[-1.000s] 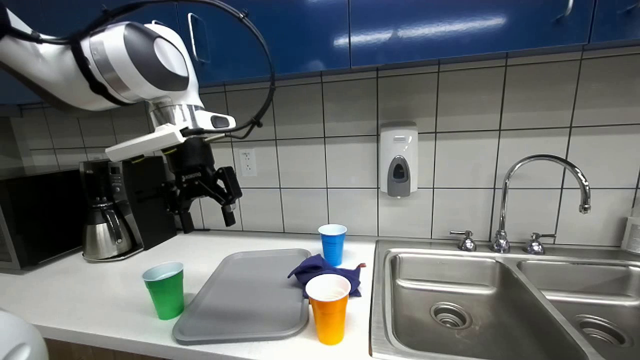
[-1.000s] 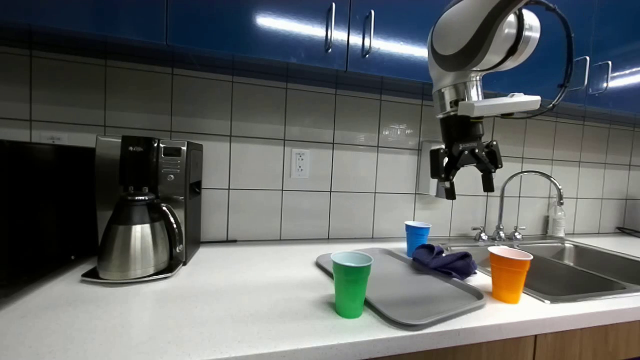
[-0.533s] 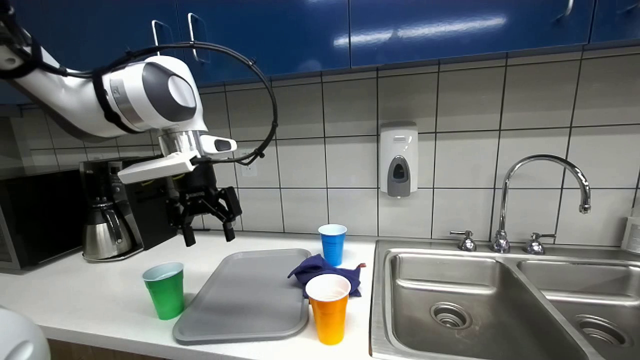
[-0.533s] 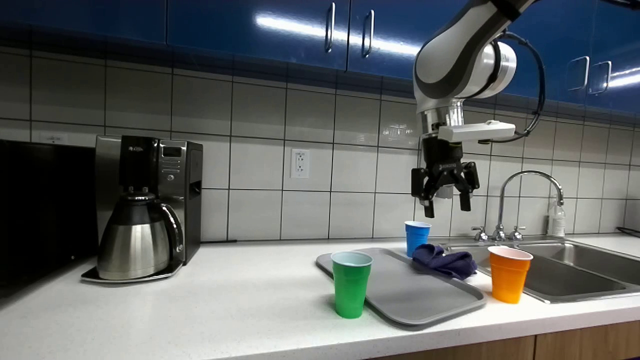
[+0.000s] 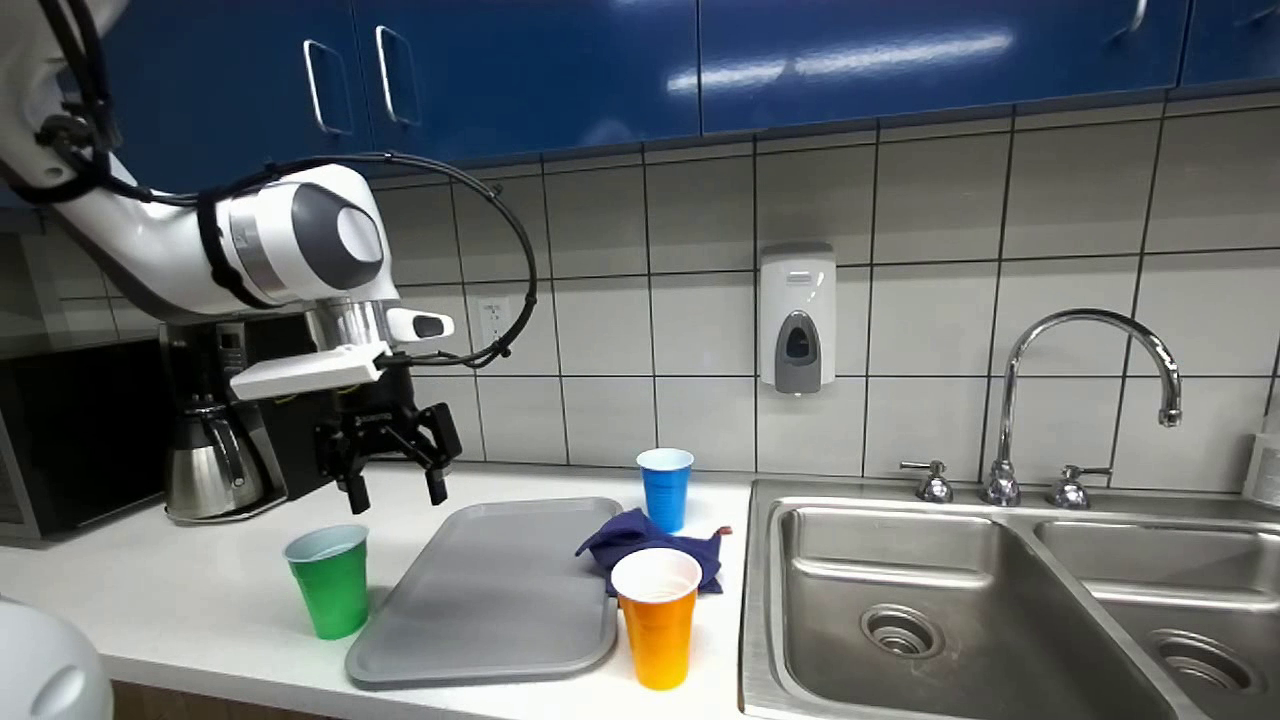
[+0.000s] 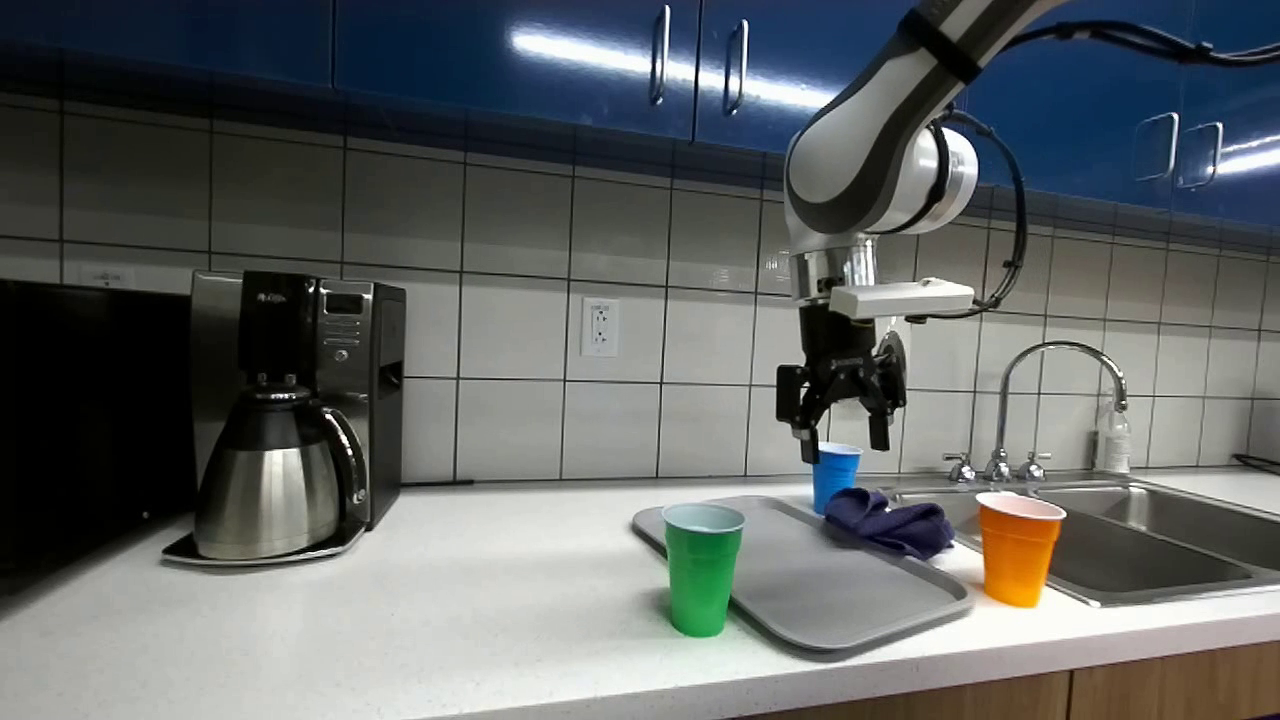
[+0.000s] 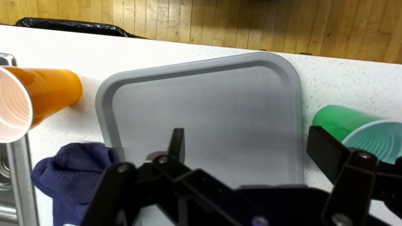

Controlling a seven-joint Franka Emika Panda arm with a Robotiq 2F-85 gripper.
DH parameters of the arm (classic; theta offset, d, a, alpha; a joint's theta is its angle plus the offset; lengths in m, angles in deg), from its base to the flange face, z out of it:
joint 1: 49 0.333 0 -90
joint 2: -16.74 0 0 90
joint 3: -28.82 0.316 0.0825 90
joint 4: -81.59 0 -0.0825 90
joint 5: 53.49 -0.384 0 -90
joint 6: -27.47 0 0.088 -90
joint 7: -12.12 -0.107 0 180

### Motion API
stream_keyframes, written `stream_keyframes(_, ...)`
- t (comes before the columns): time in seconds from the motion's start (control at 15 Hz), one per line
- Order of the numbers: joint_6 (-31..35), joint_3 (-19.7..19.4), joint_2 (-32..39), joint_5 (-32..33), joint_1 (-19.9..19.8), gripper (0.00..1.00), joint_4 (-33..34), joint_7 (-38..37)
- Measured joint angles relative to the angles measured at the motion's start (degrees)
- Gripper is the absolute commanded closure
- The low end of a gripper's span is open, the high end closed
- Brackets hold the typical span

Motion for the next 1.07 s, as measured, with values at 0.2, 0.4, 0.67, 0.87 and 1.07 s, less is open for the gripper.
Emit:
stream_keyframes(0.2, 1.1, 1.0, 2.0, -0.7, 1.2, 0.0, 1.0, -0.2)
stream_keyframes(0.4, 2.8, 2.1, 3.7, -0.7, 1.9, 0.0, 1.9, -1.9)
stream_keyframes(0.67, 5.4, 3.2, 6.3, -0.5, 2.4, 0.0, 3.3, -4.7)
stream_keyframes(0.87, 6.8, 3.9, 8.5, -0.2, 2.9, 0.0, 4.3, -6.2)
stream_keyframes(1.07, 7.9, 4.1, 10.6, 0.7, 3.5, 0.0, 5.5, -6.9)
